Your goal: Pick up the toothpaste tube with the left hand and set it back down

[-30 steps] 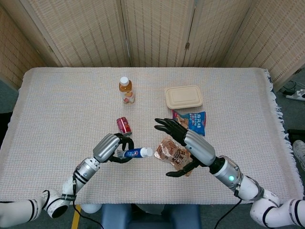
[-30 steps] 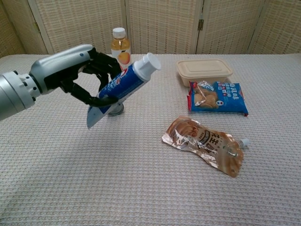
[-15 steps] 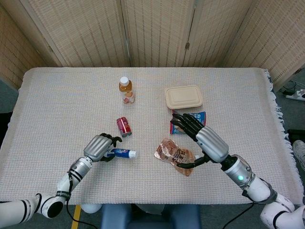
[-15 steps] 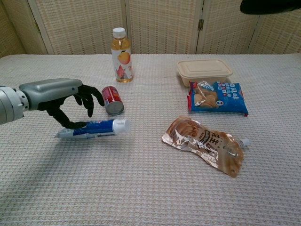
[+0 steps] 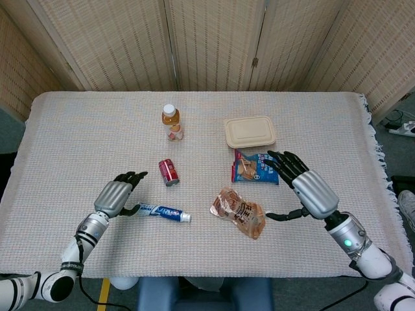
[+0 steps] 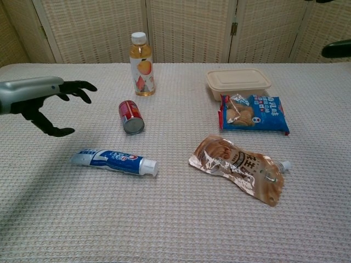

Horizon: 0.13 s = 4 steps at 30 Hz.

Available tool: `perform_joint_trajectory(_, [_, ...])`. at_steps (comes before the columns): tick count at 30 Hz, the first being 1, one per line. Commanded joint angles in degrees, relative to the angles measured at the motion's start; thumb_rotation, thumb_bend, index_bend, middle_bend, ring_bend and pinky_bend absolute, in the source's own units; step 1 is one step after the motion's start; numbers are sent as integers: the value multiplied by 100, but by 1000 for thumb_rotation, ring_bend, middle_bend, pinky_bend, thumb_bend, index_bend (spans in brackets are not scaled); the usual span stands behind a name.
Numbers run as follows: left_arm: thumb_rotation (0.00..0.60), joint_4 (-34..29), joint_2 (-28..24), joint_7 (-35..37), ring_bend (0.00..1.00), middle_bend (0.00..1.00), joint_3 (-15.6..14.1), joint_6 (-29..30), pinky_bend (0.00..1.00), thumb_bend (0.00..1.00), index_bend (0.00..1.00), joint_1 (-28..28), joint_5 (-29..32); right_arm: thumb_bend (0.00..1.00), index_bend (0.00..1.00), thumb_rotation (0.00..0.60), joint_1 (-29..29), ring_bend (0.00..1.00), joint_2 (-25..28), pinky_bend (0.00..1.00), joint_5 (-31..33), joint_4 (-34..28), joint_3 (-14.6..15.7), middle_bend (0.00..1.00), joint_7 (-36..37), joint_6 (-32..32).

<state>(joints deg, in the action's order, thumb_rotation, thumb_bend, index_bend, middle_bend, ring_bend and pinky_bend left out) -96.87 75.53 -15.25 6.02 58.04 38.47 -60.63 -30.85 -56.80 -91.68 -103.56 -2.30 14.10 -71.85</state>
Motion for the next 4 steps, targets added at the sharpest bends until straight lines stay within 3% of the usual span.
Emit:
perform_joint_trajectory(1, [600, -33, -242, -12, 135, 191, 4, 833, 154, 406, 49, -414, -428, 75, 0, 486, 258, 0, 178, 0, 216, 51, 113, 0, -512, -14])
perform_joint_trajectory(4, [600, 3, -331, -59, 141, 192, -36, 1419, 144, 406, 83, -716, -686, 75, 0, 599, 477, 0, 214, 0, 388, 96, 174, 0, -939, -104])
